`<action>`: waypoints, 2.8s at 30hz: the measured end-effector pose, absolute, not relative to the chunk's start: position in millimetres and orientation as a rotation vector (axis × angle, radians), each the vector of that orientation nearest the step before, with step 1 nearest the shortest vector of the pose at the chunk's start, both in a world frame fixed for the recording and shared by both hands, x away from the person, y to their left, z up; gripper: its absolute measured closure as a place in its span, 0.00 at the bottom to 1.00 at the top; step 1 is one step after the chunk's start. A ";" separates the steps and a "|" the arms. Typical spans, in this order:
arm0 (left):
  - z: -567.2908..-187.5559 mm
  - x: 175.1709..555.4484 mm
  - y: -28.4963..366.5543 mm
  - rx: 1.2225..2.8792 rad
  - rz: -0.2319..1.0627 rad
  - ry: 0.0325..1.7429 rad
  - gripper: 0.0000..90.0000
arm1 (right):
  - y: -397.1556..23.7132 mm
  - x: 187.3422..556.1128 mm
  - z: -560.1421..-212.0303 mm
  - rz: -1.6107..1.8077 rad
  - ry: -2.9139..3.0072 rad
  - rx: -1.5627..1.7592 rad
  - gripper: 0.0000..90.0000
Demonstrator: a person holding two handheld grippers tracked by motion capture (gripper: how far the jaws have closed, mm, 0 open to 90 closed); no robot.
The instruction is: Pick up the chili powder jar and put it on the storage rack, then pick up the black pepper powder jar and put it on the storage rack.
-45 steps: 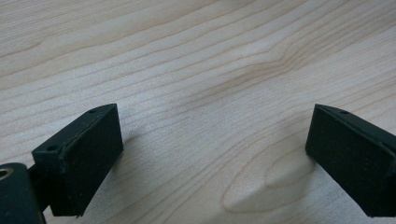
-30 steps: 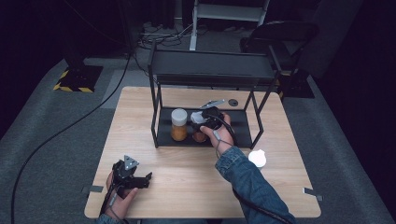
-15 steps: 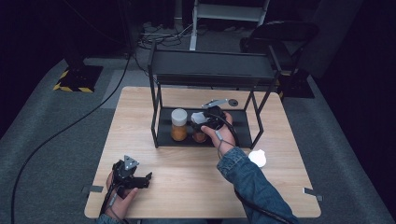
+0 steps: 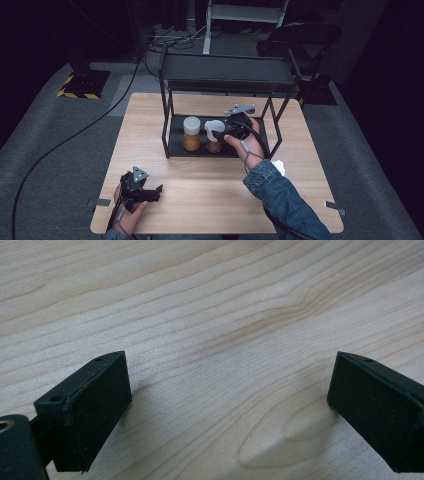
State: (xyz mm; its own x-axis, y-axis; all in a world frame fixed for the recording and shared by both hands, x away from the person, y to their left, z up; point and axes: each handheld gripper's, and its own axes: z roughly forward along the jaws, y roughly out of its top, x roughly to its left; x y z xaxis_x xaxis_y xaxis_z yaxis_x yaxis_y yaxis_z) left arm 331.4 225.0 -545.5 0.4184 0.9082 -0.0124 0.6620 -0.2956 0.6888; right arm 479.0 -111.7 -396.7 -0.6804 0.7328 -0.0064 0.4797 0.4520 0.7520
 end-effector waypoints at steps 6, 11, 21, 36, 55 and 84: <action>-545.6 331.4 224.8 2.055 0.514 1.326 0.04 | -124.2 469.4 -391.2 1.074 2.378 1.024 0.15; -545.5 331.4 225.0 2.057 0.514 1.325 0.04 | -135.5 462.3 -386.1 1.079 2.367 1.027 0.15; -545.5 331.6 224.9 2.059 0.513 1.325 0.04 | -154.4 451.3 -379.5 1.073 2.362 1.035 0.15; -545.5 331.7 225.0 2.059 0.513 1.324 0.04 | -184.0 432.9 -371.1 1.065 2.349 1.049 0.14; -545.5 331.6 225.0 2.059 0.513 1.325 0.04 | -216.4 408.4 -365.2 1.060 2.328 1.071 0.14; -545.5 331.7 225.0 2.060 0.514 1.324 0.04 | -251.9 370.6 -385.7 1.051 2.308 1.124 0.12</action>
